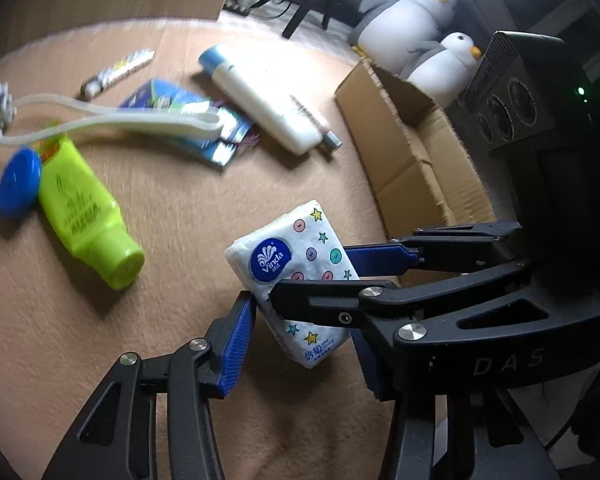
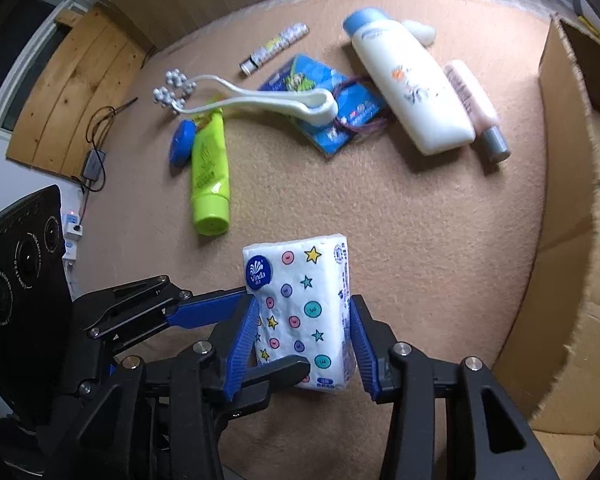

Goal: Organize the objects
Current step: 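Carry the tissue pack with the right tool into the cardboard box and release, then move the right tool to the lime-green cream tube and close on it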

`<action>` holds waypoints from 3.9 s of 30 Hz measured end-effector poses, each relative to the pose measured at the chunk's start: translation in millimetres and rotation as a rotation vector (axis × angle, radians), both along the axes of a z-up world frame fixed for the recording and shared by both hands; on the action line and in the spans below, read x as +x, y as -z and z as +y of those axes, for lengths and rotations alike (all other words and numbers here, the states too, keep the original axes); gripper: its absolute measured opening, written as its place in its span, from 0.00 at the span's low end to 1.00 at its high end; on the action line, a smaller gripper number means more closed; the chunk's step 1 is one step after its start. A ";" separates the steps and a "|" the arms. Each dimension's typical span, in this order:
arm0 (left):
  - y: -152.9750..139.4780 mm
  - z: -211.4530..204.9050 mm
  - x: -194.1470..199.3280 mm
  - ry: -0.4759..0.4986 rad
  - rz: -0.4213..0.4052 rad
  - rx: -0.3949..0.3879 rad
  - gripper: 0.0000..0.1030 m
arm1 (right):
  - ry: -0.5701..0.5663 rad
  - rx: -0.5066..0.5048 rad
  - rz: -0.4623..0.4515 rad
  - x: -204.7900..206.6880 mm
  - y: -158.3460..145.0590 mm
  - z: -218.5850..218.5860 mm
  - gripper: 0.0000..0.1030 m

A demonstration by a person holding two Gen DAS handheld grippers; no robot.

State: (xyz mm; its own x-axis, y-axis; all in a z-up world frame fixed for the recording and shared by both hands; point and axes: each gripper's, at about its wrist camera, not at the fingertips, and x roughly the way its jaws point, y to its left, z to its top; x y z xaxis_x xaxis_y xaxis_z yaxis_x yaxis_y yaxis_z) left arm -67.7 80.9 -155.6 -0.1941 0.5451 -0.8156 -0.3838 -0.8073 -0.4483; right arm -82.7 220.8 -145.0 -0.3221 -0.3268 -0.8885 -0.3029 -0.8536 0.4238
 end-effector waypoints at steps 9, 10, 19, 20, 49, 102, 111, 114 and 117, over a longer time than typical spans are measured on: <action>-54.3 44.9 -11.7 0.084 0.128 -0.011 0.50 | 0.109 0.085 0.119 27.3 -54.2 31.6 0.40; -60.6 53.2 -12.7 0.100 0.144 -0.011 0.50 | 0.122 0.094 0.128 31.6 -59.4 36.7 0.40; -78.5 118.0 -13.0 0.215 0.187 0.002 0.50 | 0.251 0.129 0.153 72.5 -76.3 87.9 0.40; -78.0 125.6 -12.6 0.229 0.190 0.000 0.50 | 0.264 0.130 0.151 76.8 -76.1 92.8 0.40; -88.1 98.7 -4.9 0.173 0.280 -0.118 0.63 | 0.348 0.294 0.157 95.5 -88.9 89.0 0.58; -50.7 -228.3 -35.3 -0.321 0.179 -0.294 0.75 | -0.100 0.388 -0.002 -126.0 1.5 -93.9 0.49; -55.0 -231.8 -30.6 -0.320 0.194 -0.280 0.75 | -0.132 0.409 -0.028 -135.7 11.0 -104.6 0.48; -55.2 -231.8 -29.4 -0.324 0.195 -0.277 0.75 | -0.138 0.392 -0.034 -135.8 13.5 -104.7 0.43; -54.8 -232.2 -29.5 -0.326 0.191 -0.275 0.75 | -0.143 0.381 -0.039 -135.4 14.3 -105.5 0.40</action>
State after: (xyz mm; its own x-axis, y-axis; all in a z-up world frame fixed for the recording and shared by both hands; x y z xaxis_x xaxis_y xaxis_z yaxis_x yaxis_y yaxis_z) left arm -97.2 -151.3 -100.8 -0.4801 0.1992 -0.8543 -0.1456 -0.9785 -0.1463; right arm -218.1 115.3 -159.3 -0.2612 -0.0110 -0.9652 -0.1796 -0.9819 0.0598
